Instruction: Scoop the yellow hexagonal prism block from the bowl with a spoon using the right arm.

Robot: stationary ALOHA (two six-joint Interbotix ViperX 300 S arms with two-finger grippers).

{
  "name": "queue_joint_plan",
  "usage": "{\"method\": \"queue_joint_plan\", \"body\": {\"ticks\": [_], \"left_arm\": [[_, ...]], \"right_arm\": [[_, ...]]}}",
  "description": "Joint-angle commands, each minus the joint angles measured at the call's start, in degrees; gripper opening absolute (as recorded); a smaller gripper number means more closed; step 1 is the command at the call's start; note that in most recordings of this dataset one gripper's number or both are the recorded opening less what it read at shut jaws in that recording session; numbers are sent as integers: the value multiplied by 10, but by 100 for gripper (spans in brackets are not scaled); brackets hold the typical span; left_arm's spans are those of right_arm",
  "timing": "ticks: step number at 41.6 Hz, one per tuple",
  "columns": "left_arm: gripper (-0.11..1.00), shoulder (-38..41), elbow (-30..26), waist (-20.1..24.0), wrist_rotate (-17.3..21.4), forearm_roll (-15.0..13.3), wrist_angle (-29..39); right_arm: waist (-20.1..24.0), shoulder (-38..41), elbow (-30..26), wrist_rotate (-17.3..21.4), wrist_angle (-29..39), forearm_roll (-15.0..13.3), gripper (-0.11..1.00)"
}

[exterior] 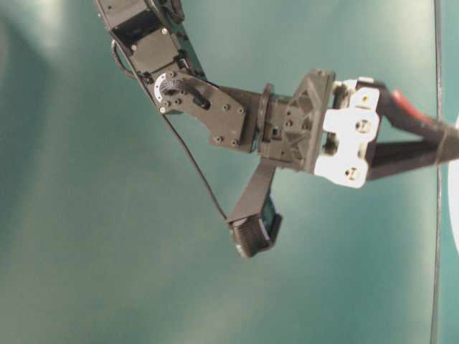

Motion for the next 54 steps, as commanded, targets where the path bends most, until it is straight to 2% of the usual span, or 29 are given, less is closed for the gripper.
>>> {"method": "queue_joint_plan", "body": {"ticks": [1,54], "left_arm": [[-1,4,-12,1,0,0,-6],[-1,5,-11,1,0,1,-3]], "right_arm": [[1,-11,-13,-2,-19,-4,23],[4,-31,-6,1,-77,-4,23]]}}
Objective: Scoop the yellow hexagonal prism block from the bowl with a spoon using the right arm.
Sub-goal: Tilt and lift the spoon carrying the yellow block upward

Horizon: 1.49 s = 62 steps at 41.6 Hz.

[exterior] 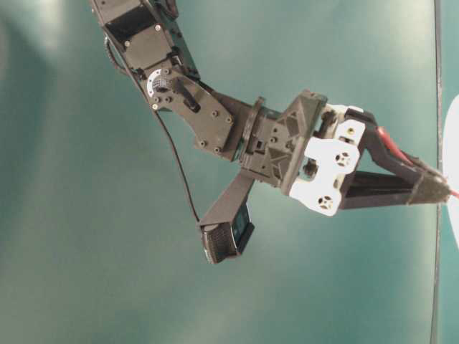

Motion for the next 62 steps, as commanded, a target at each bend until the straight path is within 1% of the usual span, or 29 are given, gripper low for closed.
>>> {"method": "queue_joint_plan", "body": {"ticks": [1,9,26,41,50,53,58,62], "left_arm": [[-1,4,-11,1,0,1,-3],[0,4,-11,1,0,1,-3],[0,5,-11,1,0,1,-2],[0,4,-11,1,0,1,-2],[-1,4,-11,1,0,1,-2],[-1,4,-11,1,-1,1,-2],[-1,5,-11,1,-1,1,-2],[-1,5,-11,1,0,1,-2]], "right_arm": [[3,-23,-6,1,-6,-1,23],[4,-33,14,1,-20,-1,23],[3,-79,98,3,-113,3,23],[4,-131,180,11,-220,4,23],[5,-183,248,11,-311,3,23],[5,-201,263,11,-327,2,23],[5,-234,276,10,-330,2,23],[5,-260,276,9,-326,2,23]]}}
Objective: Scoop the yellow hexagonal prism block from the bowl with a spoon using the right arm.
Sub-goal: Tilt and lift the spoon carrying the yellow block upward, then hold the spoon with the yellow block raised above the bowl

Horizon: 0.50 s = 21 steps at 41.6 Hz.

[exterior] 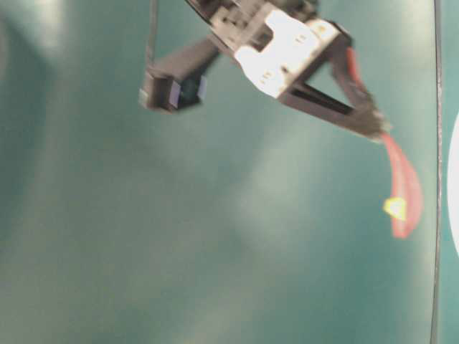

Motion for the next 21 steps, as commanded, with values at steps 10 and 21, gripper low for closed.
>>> {"method": "queue_joint_plan", "body": {"ticks": [10,21], "left_arm": [[-1,4,-11,1,0,1,-3],[0,4,-11,1,-1,1,-3]], "right_arm": [[0,-72,-22,-4,40,-5,23],[0,-75,-29,-4,58,-6,23]]}}
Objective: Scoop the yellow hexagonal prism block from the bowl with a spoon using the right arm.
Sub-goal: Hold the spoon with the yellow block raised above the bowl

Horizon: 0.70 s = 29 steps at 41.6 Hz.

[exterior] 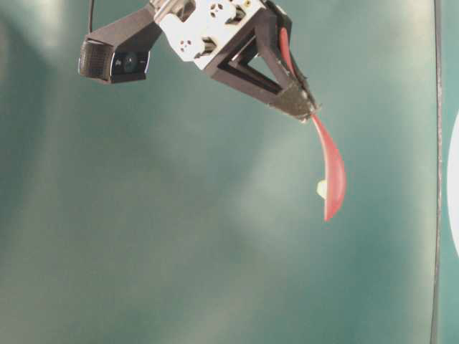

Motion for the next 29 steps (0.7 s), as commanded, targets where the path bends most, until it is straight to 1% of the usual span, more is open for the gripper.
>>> {"method": "queue_joint_plan", "body": {"ticks": [1,14,29], "left_arm": [[-1,4,-11,1,0,2,-3],[-1,4,-11,1,0,2,-3],[-1,4,-11,1,0,2,-3]], "right_arm": [[0,-11,-16,-1,-1,-2,23],[0,-11,-27,-1,1,-5,23],[0,-12,-44,-1,27,-5,23]]}}
